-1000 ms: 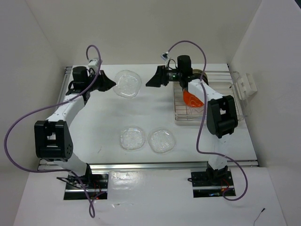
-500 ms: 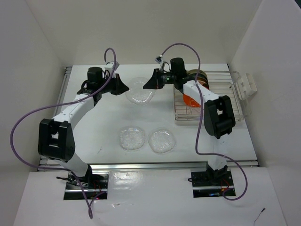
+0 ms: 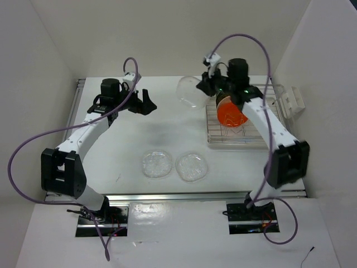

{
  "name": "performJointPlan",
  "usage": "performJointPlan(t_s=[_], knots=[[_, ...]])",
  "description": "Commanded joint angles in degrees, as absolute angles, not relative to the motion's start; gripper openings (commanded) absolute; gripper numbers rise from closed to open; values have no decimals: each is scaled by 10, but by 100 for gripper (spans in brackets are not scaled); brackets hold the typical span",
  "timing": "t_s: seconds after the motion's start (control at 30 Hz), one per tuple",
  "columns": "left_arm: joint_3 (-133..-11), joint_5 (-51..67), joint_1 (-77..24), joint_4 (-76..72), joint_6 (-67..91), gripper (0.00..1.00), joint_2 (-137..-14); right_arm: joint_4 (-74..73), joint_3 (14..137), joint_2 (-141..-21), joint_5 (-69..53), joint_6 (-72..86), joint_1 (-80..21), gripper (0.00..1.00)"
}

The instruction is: Load the plates into the dish rack

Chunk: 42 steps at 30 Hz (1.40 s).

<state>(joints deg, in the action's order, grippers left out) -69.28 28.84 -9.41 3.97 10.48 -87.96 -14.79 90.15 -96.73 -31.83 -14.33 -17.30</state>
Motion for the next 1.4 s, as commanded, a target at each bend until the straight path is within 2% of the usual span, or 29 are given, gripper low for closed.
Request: performJointPlan(t_s=[0.0, 0.07, 0.13, 0.33, 0.6, 0.77, 1.37], knots=[[-726, 243, -93, 69, 51, 100, -853, -92, 786, -792, -273, -389, -128, 0], [-726, 235, -88, 102, 38, 100, -866, -54, 726, -737, -279, -514, -104, 0], [-726, 220, -83, 116, 31, 100, -872, -53, 679, -685, -245, -561, -98, 0], [-702, 220, -77, 121, 11, 100, -872, -255, 736, -705, -147, -670, -79, 0], [-685, 214, -77, 95, 11, 100, -873, -272, 709, -702, -120, -759, -74, 0], [-673, 214, -77, 89, 22, 100, -878, -308, 733, -720, -115, -766, -74, 0], [-635, 212, -67, 78, 45, 100, -852, -296, 663, -762, -147, -768, -74, 0]])
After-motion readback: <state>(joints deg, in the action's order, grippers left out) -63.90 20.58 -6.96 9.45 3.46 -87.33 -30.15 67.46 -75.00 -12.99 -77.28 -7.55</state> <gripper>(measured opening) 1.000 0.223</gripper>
